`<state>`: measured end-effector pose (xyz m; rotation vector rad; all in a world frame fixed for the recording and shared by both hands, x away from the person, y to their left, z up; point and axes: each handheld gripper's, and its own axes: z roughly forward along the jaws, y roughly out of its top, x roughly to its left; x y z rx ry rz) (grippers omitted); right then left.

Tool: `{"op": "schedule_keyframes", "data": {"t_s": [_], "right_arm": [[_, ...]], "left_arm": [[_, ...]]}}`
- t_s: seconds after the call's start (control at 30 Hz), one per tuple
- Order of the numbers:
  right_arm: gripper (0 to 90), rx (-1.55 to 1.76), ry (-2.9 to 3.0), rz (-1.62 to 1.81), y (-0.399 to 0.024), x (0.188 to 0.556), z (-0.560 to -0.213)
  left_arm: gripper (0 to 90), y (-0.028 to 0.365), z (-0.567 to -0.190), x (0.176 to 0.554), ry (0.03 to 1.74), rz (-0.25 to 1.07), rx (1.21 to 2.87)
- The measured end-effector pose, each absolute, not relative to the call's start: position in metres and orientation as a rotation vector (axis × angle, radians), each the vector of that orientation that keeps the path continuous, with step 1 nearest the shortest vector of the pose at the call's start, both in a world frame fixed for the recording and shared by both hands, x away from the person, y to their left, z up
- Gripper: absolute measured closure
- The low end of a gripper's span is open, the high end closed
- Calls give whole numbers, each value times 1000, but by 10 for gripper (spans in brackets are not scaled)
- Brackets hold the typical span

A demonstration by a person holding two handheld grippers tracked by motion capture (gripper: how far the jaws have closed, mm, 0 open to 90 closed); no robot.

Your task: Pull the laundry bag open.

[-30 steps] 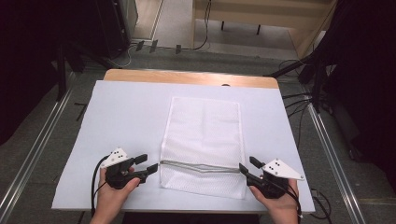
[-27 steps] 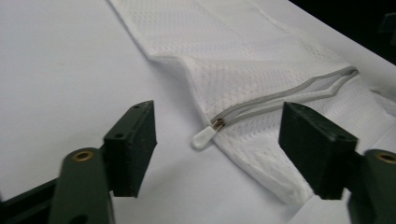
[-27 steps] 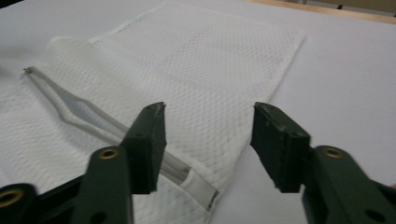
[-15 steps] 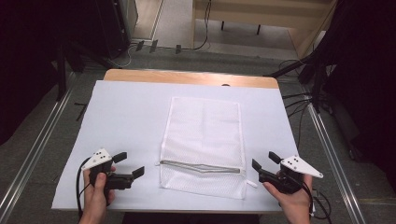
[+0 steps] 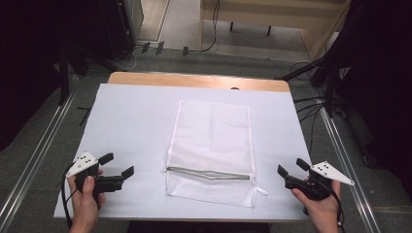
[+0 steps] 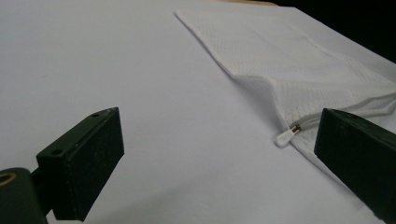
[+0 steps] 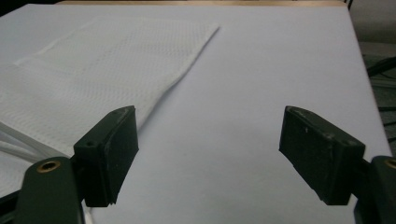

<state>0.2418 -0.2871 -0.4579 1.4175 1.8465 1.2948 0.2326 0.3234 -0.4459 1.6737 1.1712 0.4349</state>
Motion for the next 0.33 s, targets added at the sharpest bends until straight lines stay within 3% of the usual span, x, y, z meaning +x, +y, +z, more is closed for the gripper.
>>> {"op": "schedule_keyframes", "data": {"t_s": [0.33], "right_arm": [[201,1476,1813,1249,-299,241,-465]], "left_arm": [[20,326,-447,235,1187,454,1688]]}}
